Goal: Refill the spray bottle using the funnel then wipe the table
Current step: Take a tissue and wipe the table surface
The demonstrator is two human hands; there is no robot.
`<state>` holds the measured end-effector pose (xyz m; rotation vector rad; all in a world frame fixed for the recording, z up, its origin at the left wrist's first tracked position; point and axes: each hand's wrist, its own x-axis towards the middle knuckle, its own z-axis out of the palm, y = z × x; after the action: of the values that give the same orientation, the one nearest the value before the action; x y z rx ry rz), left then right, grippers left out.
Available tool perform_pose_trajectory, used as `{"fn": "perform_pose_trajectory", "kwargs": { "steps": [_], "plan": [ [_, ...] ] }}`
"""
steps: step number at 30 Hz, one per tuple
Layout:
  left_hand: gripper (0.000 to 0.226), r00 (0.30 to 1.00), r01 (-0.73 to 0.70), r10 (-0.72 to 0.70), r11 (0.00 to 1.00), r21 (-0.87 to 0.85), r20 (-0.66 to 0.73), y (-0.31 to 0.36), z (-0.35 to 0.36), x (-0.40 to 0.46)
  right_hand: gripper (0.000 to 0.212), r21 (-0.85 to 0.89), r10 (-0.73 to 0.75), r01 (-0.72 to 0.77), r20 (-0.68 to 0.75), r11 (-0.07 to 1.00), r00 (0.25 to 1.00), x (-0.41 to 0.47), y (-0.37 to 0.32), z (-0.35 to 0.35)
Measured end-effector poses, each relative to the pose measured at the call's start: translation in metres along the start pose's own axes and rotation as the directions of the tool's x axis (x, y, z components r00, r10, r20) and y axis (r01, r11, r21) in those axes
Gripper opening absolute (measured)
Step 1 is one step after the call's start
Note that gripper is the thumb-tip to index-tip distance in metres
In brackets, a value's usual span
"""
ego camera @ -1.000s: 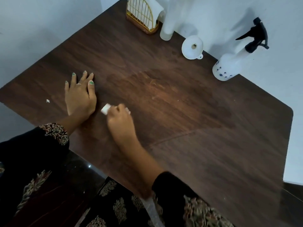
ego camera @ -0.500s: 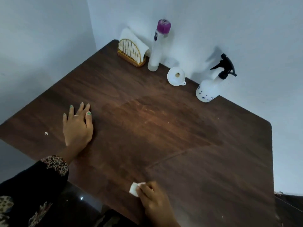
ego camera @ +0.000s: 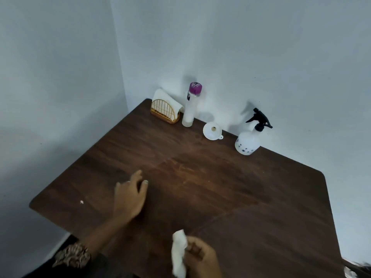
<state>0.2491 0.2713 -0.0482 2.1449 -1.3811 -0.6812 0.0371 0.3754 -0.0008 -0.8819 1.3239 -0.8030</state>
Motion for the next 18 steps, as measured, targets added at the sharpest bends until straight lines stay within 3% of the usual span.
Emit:
{"fn": "perform_pose_trajectory", "kwargs": {
  "steps": [2,3,6,8,10,13,18],
  "plan": [
    [0.018,0.961,0.089,0.035,0.9,-0.426,0.275,0.039,-0.006,-0.032,0.011,0.116,-0.015,0.023,-0.074,0.993,0.997,0.0,-0.023,-0.011],
    [0.017,0.904,0.169,0.079,0.837,-0.52,0.42,0.057,-0.013,-0.05,0.009,0.16,-0.036,0.054,-0.117,0.986,0.993,-0.004,-0.032,-0.013],
    [0.015,0.7,0.266,0.207,0.813,-0.518,0.684,0.098,-0.015,-0.088,0.01,0.229,-0.093,0.129,-0.163,0.965,0.982,-0.006,-0.052,-0.026],
    [0.01,0.688,0.269,0.249,0.784,-0.559,0.681,0.111,-0.011,-0.102,0.023,0.183,-0.122,0.169,-0.245,0.969,0.962,-0.002,-0.057,-0.038],
    [0.008,0.753,0.253,0.242,0.752,-0.609,0.612,0.117,-0.011,-0.107,0.03,0.104,-0.18,0.218,-0.291,0.971,0.94,-0.001,-0.062,-0.04],
    [0.011,0.81,0.241,0.214,0.728,-0.642,0.546,0.121,-0.011,-0.107,0.024,0.109,-0.186,0.236,-0.345,0.966,0.92,-0.005,-0.065,-0.037],
    [0.014,0.793,0.254,0.209,0.74,-0.623,0.572,0.12,-0.004,-0.11,0.017,0.198,-0.126,0.223,-0.411,0.954,0.903,-0.021,-0.058,-0.035]
  ]
}}
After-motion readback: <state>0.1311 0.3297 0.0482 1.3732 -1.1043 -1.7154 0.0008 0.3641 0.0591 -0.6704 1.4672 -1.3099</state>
